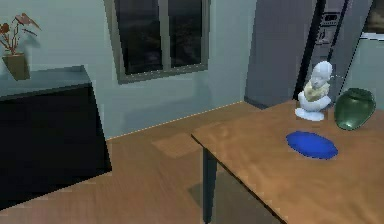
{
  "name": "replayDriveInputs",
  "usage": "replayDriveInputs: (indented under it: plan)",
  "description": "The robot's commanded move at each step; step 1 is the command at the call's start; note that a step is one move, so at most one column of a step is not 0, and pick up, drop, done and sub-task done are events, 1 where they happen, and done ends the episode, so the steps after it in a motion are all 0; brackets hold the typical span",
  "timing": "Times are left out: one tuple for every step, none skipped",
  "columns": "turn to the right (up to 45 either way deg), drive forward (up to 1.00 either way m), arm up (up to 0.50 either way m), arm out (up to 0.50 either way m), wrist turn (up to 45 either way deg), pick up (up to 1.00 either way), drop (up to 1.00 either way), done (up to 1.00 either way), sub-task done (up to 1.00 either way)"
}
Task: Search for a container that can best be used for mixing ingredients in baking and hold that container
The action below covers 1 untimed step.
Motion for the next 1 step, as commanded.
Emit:
replayDriveInputs:
  plan:
    - [-15.0, 0.0, 0.0, 0.0, 0.0, 0.0, 0.0, 0.0, 0.0]
